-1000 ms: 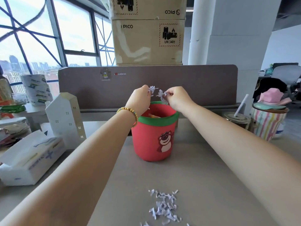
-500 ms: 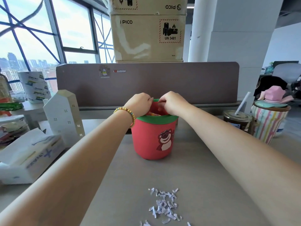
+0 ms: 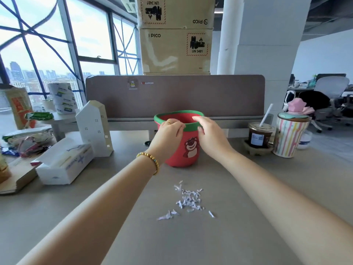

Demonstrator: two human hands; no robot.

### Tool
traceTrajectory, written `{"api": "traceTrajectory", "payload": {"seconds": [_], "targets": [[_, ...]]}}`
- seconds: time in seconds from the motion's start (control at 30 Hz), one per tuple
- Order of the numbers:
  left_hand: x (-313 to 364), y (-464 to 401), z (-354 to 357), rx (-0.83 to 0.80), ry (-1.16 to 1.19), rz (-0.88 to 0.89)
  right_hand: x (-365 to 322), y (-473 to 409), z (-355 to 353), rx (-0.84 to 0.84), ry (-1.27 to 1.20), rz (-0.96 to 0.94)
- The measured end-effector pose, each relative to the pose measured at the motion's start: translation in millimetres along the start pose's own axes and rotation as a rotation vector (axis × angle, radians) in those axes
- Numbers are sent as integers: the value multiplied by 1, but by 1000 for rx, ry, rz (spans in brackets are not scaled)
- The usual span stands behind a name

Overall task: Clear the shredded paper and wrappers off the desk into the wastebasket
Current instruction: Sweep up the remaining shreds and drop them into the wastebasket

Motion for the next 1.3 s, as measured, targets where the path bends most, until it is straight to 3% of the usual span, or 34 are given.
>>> {"api": "traceTrajectory", "payload": {"seconds": [0.1,0.23,0.4,0.53,0.63,0.93,1.13,1.3], "targets": [[3,31,5,-23,77,-39,5,42,5,49,-74,14],[4,77,19,-125,126,-129,18,97,22,-64,-130,74],[-10,134,44,-305,111,-260,40,138,45,-336,-111,256],[-29,171,63,-564,-177,-353,45,158,59,-691,69,276],[-37,176,66,-627,-341,-407,53,168,62,-865,268,250],[-38,145,88,-604,-306,-363,54,142,80,-841,369,206],[-43,126,96,-580,-227,-342,55,115,91,-725,166,203],[-48,120,89,-493,-11,-402,52,96,99,-710,54,169]]}}
Point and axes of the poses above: each hand's wrist, its own y-axis away from the middle knuckle, its own z-axis out of the palm, x = y × z, the point moved 4 cm from there along -y, towards the middle knuckle, and after that the axes turned 5 degrees about -x, right-handed, at the moved point
